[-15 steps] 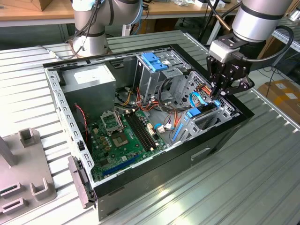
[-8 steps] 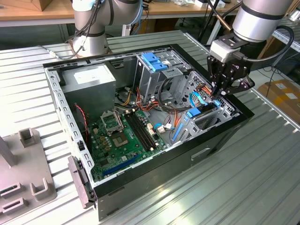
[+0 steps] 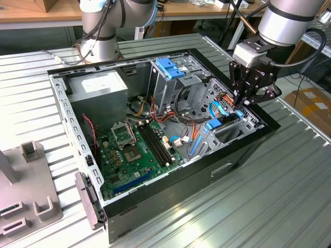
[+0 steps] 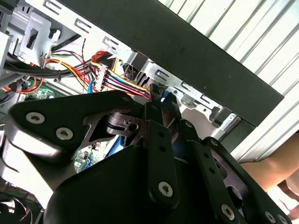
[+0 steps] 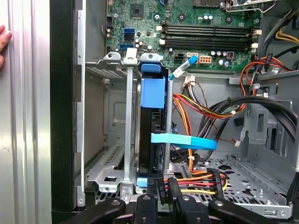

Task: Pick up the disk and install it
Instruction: 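Insert the second disk wire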

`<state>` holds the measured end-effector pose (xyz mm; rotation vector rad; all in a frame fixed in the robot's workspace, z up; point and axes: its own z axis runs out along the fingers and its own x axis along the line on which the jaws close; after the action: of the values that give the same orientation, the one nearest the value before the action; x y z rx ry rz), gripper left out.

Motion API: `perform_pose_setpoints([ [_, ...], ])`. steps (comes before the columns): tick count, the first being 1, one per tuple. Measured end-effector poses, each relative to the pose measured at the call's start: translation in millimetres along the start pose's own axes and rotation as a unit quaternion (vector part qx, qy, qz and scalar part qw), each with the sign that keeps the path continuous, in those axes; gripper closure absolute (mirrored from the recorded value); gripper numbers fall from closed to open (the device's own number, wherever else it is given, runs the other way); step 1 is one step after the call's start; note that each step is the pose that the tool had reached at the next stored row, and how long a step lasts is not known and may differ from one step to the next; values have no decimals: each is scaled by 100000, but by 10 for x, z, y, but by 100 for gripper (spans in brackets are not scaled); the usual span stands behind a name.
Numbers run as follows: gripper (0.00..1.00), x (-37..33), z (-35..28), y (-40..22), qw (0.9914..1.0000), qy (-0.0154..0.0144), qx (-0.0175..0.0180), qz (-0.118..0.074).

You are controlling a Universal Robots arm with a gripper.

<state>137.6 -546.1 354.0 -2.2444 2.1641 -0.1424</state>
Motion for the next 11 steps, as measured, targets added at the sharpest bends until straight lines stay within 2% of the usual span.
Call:
perform_pose_setpoints([
  [1,76,0,0,-6,100000,-4,-139,-2],
  [7,76,0,1,-6,100000,-8,-153,0],
  [8,77,0,1,-6,100000,-8,-158,1],
  [9,84,0,1,-6,100000,-8,-157,1],
  [11,84,0,1,-6,100000,-9,-157,1],
])
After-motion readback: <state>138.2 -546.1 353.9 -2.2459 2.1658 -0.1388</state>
